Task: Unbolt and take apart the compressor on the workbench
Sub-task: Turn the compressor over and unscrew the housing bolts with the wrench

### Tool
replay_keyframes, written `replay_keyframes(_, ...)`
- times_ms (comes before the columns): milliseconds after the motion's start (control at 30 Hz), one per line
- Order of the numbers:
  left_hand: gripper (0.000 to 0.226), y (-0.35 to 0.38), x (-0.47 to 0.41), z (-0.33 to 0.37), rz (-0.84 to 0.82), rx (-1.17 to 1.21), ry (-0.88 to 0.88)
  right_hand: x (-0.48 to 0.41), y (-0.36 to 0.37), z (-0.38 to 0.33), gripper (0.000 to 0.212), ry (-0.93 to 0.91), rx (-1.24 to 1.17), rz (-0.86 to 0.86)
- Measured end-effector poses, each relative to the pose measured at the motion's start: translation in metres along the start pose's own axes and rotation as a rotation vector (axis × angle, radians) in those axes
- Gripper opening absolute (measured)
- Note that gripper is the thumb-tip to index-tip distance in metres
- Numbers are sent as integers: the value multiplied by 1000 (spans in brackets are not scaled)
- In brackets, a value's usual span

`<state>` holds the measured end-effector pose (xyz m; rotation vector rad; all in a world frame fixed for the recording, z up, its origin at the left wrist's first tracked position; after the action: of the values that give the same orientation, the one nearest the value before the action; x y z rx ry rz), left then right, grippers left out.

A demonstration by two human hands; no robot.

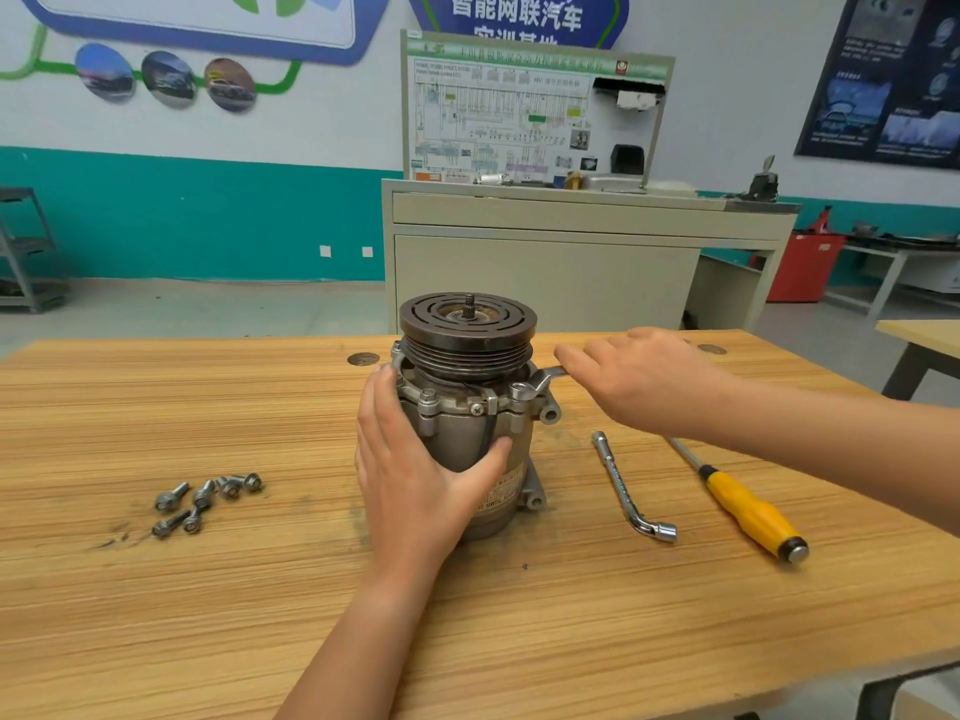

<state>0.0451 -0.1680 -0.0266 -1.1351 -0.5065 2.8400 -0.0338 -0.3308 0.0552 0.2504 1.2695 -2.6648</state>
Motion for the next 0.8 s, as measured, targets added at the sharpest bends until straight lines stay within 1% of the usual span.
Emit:
replay_keyframes(67, 110, 1, -1, -1, 3, 6, 3, -16, 3, 0, 36, -13, -4, 73)
replay_keyframes(100, 110, 1, 0, -1, 1, 9, 5, -22, 4, -1, 34, -27, -31, 139)
replay_keyframes(167, 109, 1, 0, -2, 1, 10, 10, -27, 2, -4, 28, -34, -150, 276)
replay_keyframes(233, 109, 1, 1, -3, 1, 13, 14, -22, -1, -5, 27, -7, -221, 353)
replay_keyframes(300, 109, 1, 1, -4, -6, 17, 15, -9, -12, 0, 27, 100, -320, 468)
replay_keyframes(367, 109, 2, 2, -4, -12, 24, 17, 11, -27, 10, 29, 280, -495, 578)
replay_keyframes(433, 109, 2, 3, -4, -7, 25, 20, 33, -42, 12, 37, 374, -602, 612)
replay_keyframes(467, 109, 2, 3, -4, -3, 23, 22, 42, -47, 9, 38, 378, -586, 558)
replay_keyframes(567, 109, 3, 3, -3, 16, 14, 21, 58, -51, -4, 41, 362, -391, 201)
replay_keyframes(600, 109, 3, 3, -3, 21, 9, 18, 60, -47, -7, 43, 360, -327, 125)
replay_keyframes(700, 108, 2, 4, -4, 32, -10, 18, 55, -47, -22, 55, 367, -224, -7)
replay_keyframes(800, 107, 2, 5, -4, 38, -27, 21, 46, -52, -31, 51, 383, -176, -107)
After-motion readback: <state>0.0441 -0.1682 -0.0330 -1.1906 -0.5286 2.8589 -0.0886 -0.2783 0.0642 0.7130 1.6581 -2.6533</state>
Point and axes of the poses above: each hand's wrist, its own x-axis away from the middle knuckle, its own y-axis out of the palm, z = x × y, the point moved 4 cm from there along -x, towards the middle knuckle, and after that the axes turned 2 degrees about -x, right-handed, at the moved point
